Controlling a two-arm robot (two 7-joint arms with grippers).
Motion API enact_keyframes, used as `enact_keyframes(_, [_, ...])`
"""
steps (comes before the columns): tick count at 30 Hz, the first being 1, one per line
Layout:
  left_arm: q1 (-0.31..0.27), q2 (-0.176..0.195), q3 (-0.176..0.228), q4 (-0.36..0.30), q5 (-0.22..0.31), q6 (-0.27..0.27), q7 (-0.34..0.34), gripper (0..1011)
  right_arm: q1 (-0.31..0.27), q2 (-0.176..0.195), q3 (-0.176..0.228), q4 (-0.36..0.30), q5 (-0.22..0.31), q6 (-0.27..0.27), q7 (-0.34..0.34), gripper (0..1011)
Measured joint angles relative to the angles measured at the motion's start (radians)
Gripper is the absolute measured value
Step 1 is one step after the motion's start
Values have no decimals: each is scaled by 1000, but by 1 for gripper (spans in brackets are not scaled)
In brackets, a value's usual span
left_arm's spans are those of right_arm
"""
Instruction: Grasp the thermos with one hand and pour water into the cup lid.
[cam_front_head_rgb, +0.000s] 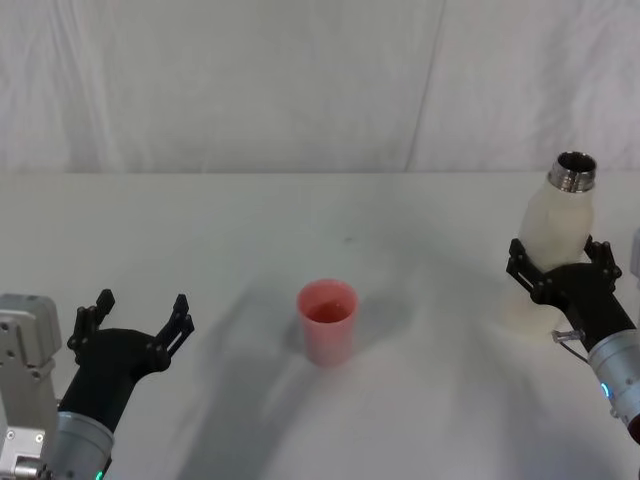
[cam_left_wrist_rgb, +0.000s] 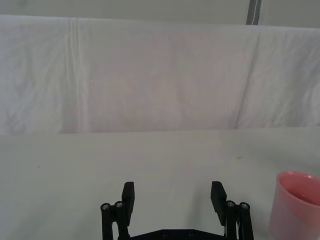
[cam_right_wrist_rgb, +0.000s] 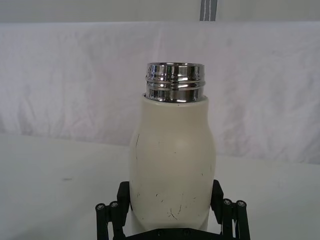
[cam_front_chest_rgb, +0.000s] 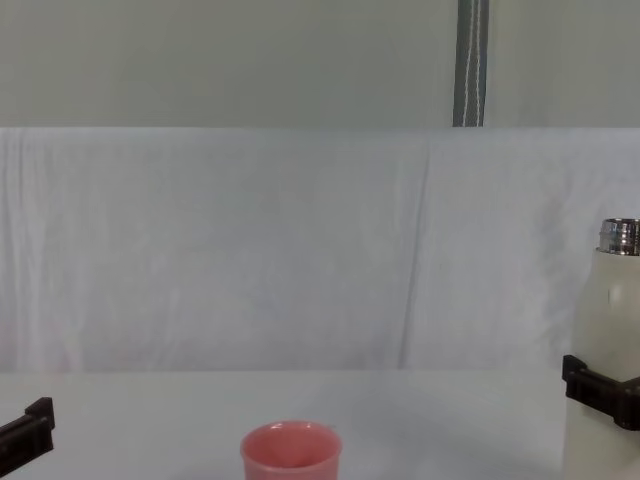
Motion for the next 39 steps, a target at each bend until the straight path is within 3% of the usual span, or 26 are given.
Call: enact_keyframes(39, [0, 0, 0, 0, 0, 0, 0, 1001, -71, 21, 3, -94, -7, 36, -5, 1001])
